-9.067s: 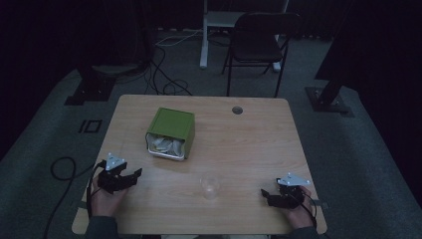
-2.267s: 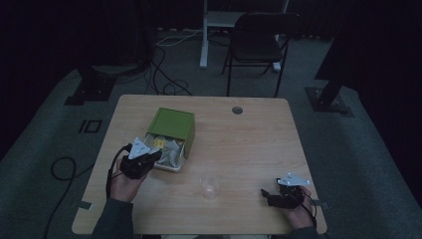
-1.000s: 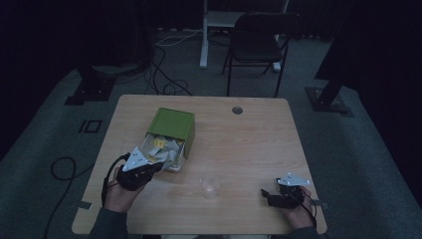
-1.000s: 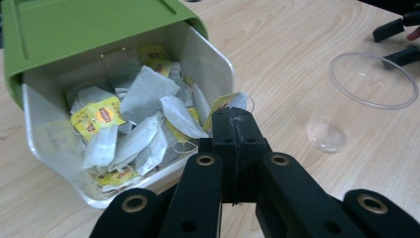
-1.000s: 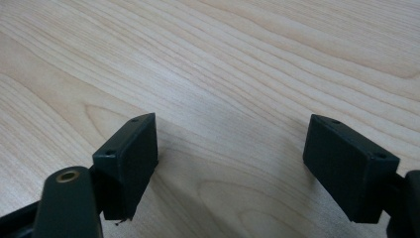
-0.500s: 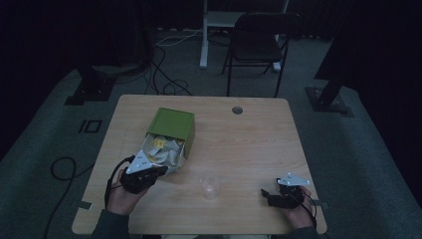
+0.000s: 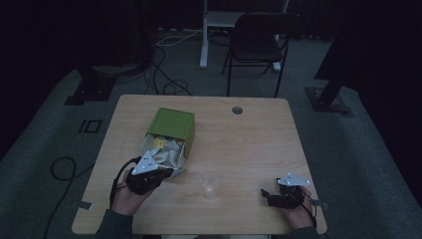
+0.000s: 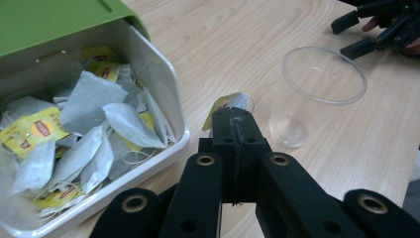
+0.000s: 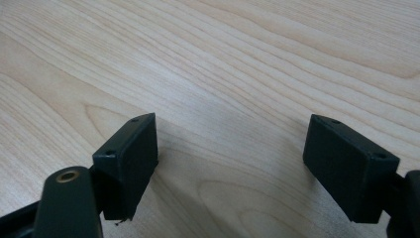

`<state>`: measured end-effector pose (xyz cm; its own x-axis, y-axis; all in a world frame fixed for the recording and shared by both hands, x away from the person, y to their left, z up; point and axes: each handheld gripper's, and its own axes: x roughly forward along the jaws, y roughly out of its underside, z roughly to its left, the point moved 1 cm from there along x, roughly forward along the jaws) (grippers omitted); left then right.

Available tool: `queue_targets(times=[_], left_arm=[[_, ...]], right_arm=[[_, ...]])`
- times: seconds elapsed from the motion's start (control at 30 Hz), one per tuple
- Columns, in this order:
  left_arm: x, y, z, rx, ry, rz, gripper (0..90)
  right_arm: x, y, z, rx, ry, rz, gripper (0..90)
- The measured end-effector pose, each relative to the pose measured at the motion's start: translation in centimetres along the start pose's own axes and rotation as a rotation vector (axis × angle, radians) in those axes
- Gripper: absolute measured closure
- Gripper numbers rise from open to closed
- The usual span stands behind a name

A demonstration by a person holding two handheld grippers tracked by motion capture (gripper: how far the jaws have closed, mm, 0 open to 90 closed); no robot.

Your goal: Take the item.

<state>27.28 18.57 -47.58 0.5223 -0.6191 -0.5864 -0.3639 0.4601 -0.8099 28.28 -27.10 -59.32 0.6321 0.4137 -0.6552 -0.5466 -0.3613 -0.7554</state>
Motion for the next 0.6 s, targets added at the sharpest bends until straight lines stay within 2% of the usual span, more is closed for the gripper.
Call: queue_targets(times=[0.3,0.6], left_arm=[[0.4,-0.9,-0.5,0.017,0.029,-0.010,90.0],[1.0,-1.5,-1.0,0.016,0.064,-0.019,90.0]], right_arm=[[0.0,0.0,0.0,0.000,0.000,0.000,21.1],[0.0,0.0,0.0,0.000,0.000,0.000,21.1]])
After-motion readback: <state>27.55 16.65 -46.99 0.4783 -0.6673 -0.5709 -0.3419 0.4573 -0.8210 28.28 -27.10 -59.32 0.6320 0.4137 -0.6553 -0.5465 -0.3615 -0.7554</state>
